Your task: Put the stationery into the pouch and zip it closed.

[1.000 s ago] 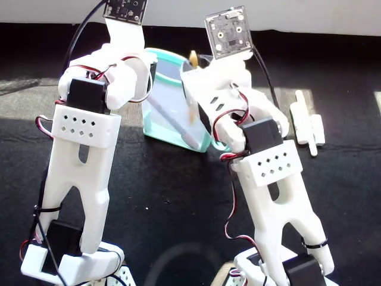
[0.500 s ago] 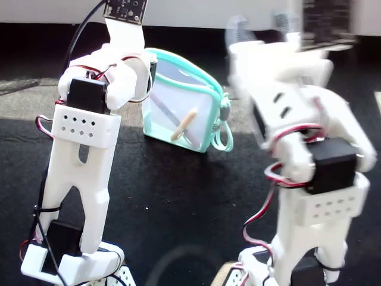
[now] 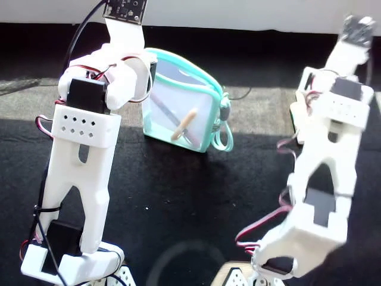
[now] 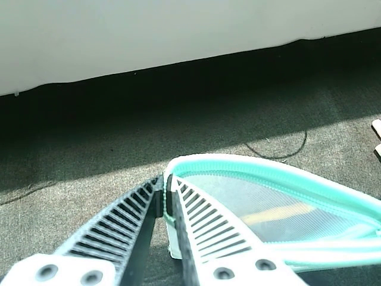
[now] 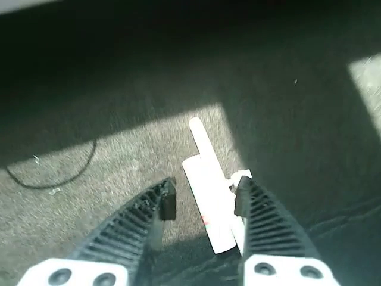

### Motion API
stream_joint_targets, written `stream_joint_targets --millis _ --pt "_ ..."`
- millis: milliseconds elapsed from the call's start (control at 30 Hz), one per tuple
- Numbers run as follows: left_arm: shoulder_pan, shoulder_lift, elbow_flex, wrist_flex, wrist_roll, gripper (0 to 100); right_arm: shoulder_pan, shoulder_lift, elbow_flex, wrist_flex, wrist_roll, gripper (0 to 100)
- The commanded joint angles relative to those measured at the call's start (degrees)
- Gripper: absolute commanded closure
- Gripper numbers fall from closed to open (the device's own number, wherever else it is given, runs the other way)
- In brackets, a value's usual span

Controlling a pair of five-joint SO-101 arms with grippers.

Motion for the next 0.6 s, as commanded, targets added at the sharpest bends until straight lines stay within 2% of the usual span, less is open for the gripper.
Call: stream_joint_targets --millis 0,67,267,567 --pt "1.4 0.0 0.1 0.2 -0.4 99 0.6 8.1 -7.0 -0.5 0.0 79.3" --pt "1.4 0.0 0.1 0.2 -0.4 99 -0.2 12.4 -10.9 2.2 0.4 79.5" --pt "1.4 0.0 0.1 0.2 -0.4 99 -3.1 23.6 -24.2 11.9 14.0 92.9" --pt "1.4 0.4 0.1 0.0 -0.4 99 -1.7 34.2 -44.0 23.7 14.4 81.0"
